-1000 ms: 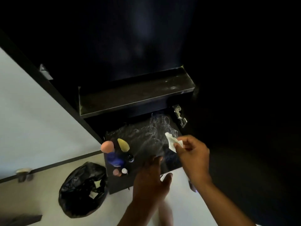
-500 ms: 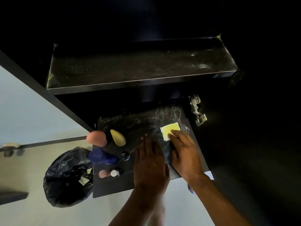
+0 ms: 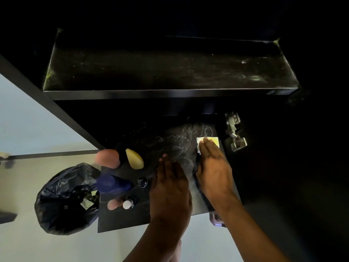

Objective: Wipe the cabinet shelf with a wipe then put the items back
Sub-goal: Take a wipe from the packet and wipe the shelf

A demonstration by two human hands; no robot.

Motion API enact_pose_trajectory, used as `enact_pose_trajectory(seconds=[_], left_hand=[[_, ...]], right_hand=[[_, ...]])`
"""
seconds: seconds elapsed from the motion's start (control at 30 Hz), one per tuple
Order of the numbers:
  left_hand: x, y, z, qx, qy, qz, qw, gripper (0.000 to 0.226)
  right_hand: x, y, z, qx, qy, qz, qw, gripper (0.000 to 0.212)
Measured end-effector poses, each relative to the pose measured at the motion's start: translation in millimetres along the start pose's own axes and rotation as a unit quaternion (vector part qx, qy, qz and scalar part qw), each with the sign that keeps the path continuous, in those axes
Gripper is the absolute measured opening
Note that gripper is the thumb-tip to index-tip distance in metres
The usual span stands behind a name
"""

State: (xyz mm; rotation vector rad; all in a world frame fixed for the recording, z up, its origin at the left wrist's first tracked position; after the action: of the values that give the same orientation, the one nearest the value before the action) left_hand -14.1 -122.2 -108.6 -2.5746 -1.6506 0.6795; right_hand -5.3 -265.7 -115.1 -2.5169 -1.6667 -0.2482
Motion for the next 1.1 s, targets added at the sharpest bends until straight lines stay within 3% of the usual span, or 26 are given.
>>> enact_pose_trajectory(seconds=[0.27,0.43,0.6,0.77,0.93,1.1], left_hand=[[0,3,4,0.023,0.019,0.015,0.999,0.092],[1,4,7,0.051,0.028,0.005,0.998,0.093],[0,5,4,0.042,0.043,0.003,0.998,0.093],[0,4,1,0.001,0.003,0.019,1.0,0.092],[0,5,4,0.025,0.032,0.004,0.999,0.087],[-1,3,4,0.023,0.041,0.005,0.999,0.089]], right_hand=[[30,23,0,0.04,0.0,-0.071,0.997,0.053],[12,13,0,0.034,-0.028,-0.021,0.999,0.07],[16,72,1,0.017,-0.009,-0.015,1.0,0.053],[35,28,-8,0.054,0.044,-0.108,0.992,0.054],[7,30,-13,-0.006,-0.008,-0.009,1.0,0.057],[17,79,-5,-0.018,-0.009,0.014,1.0,0.043]])
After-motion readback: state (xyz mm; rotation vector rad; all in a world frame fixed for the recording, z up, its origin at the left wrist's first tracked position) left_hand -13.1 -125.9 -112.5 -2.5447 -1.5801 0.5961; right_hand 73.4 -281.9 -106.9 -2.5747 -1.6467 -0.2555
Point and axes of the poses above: each hand's wrist, its own y-axis towards the middle knuckle, its own z-axis out of the palm, x = y × z, the point moved 6 cm from there along y, towards the middle knuckle, and after that the axes turned 2 degrees about z, right-handed, at the moved point
